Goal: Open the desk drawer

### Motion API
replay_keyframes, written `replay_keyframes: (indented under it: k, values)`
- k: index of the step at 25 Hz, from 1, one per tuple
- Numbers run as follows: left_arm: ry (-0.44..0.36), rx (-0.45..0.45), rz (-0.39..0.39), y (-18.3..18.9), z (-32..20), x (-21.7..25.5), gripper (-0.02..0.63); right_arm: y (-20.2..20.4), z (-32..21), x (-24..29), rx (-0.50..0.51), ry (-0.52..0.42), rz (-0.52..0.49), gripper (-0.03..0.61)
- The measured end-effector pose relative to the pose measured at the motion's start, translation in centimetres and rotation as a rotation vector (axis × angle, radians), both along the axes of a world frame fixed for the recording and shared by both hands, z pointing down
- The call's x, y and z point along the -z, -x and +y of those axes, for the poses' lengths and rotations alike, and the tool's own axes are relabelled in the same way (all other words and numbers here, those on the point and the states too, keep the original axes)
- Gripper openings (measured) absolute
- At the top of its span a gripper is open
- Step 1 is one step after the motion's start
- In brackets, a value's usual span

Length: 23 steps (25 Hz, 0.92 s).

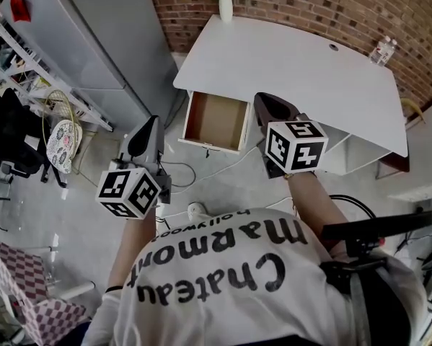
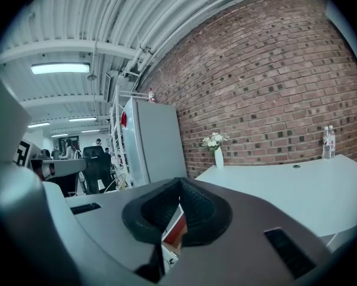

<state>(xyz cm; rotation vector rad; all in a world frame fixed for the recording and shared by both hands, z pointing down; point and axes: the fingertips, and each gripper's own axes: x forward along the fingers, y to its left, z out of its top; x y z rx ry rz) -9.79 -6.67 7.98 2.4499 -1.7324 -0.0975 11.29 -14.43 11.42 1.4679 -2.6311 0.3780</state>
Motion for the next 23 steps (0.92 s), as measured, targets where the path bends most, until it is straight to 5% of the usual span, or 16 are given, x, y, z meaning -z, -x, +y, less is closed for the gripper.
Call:
replay_keyframes:
  k: [23]
  values:
    - [-0.012,0.04,0.046,2.6,-0.2,-0.3,0.015,1.6,-1.3,-0.5,0.0,-0.014,0.049,0.012]
